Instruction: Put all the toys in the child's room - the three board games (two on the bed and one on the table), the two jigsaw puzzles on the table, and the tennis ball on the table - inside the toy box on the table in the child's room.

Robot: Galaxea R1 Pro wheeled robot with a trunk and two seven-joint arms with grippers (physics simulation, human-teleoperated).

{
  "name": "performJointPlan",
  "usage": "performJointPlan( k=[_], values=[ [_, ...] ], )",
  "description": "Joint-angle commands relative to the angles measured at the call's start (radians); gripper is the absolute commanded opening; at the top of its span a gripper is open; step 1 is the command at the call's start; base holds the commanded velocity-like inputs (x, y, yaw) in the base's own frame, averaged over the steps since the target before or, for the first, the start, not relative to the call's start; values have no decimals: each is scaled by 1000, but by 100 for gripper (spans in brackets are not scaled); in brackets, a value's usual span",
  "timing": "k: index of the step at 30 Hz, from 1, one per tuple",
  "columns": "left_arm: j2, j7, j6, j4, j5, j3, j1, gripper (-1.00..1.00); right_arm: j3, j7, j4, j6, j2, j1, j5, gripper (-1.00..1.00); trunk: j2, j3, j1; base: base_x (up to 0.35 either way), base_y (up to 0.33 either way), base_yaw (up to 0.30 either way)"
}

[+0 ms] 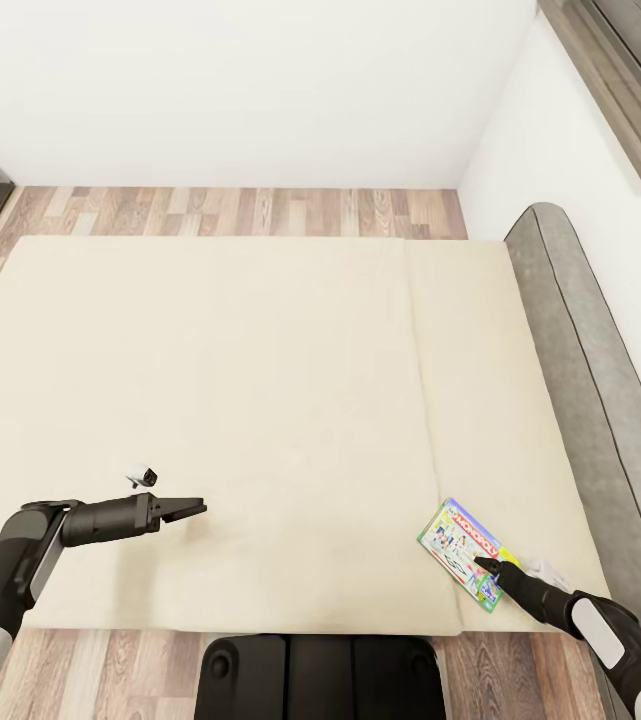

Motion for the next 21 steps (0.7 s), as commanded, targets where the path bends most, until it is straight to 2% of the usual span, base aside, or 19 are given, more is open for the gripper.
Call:
performJointPlan(
  k=[1,21],
  values=[
    [0,-4,11,0,0,0,0,100,-5,2,-1,8,0,0,-4,100,-1,-1,1,0,0,0],
    [0,-4,11,0,-1,0,0,100,-5,3,-1,10,2,0,-1,100,-1,-2,1,0,0,0]
  ],
)
